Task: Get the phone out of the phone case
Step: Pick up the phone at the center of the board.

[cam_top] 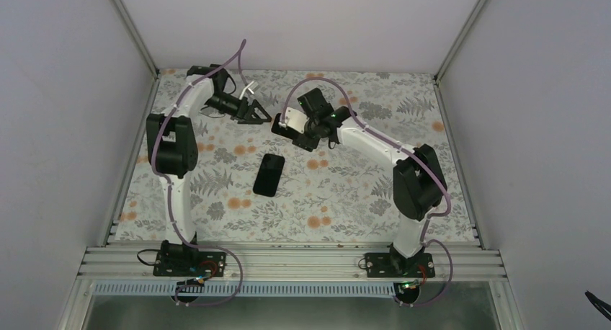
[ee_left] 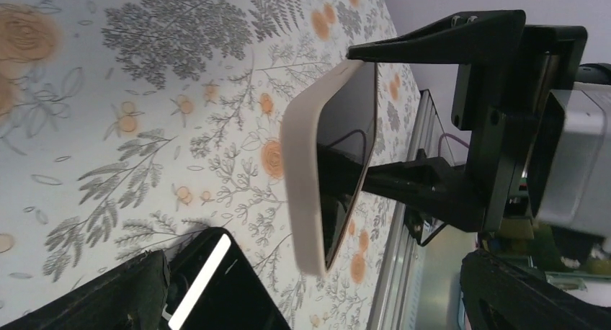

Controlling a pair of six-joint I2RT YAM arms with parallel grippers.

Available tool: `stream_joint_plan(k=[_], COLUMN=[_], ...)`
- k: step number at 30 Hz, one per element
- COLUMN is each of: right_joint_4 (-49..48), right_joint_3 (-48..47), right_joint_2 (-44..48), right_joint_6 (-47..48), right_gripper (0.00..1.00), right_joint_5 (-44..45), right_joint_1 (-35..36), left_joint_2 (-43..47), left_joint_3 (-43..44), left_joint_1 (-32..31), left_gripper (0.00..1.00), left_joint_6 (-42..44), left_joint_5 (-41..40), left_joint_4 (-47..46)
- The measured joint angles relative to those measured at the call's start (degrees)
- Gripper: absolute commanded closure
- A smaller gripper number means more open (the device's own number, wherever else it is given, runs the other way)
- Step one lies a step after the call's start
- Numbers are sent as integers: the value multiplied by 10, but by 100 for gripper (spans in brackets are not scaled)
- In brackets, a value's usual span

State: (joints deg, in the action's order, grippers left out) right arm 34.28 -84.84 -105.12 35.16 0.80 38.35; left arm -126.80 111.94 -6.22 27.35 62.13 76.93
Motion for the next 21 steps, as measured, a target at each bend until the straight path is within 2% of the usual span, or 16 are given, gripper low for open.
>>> stream_joint_plan(k=[7, 10, 14, 18, 21], right_joint_4=[0, 0, 1, 1, 2], right_joint_3=[-22, -33, -46, -49, -50], right_joint_2=[-14, -22, -35, -38, -39], right_joint_6=[-1, -1, -1, -1, -1], right_gripper=[36, 36, 36, 36, 36], right_joint_5=[0, 0, 0, 0, 2], right_joint_1=[15, 21, 29, 34, 36], left_joint_2=[-4, -7, -10, -11, -11], left_joint_3=[0, 0, 0, 0, -2], left_joint_1=[-23, -28, -30, -31, -32], left_gripper=[1, 6, 25, 56, 71], left_joint_6=[0, 0, -4, -6, -6], left_joint_5=[5, 8, 13, 19, 19], left_joint_4=[1, 1, 3, 5, 3])
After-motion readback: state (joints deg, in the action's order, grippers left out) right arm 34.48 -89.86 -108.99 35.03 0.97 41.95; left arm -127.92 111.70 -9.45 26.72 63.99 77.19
